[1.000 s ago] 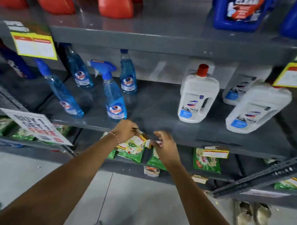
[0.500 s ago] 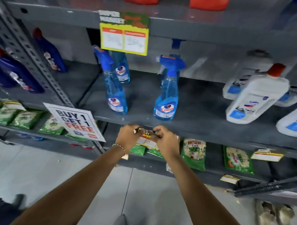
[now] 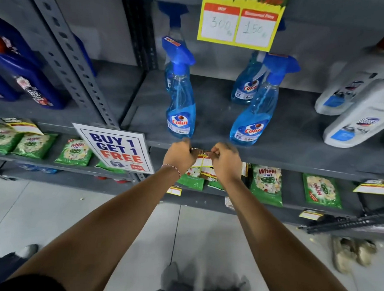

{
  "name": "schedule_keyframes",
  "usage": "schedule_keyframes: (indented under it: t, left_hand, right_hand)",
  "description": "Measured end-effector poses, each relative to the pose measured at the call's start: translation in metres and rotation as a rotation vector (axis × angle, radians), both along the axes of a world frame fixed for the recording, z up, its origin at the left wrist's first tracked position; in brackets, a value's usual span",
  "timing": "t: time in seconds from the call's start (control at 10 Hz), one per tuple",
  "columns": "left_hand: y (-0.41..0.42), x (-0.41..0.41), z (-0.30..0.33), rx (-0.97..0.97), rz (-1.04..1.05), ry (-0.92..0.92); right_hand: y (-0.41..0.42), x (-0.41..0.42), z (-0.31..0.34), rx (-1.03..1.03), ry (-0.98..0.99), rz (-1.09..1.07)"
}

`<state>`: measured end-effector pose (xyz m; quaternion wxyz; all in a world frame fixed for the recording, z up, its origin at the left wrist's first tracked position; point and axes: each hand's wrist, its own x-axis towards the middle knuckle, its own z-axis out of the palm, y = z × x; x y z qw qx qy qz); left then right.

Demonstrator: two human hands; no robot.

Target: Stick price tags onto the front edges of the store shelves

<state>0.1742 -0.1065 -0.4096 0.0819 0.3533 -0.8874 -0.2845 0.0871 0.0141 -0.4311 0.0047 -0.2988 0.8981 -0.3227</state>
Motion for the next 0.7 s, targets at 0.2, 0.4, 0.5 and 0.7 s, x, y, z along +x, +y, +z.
schedule_keyframes:
  t: [0.2,0.4,0.5,0.7]
  left_hand:
    - [0.004,0.008,0.001,-0.242,-0.073,-0.015]
    - [0.052,0.009,0.035,-0.357,-0.415,0.424]
    - [0.077,-0.013,0.069,-0.451,-0.511,0.534]
    - [0.122,-0.059,0.179,-0.744,-0.499,0.703]
  right_hand:
    - [0.011,0.004,0.001,0.042,0.214,-0.073]
    - [0.052,0.015,0.018,-0.059,0.280,-0.045]
    - [0.077,0.004,0.051,-0.109,0.370,-0.006]
    - [0.119,-0.026,0.159,-0.255,0.625,0.048]
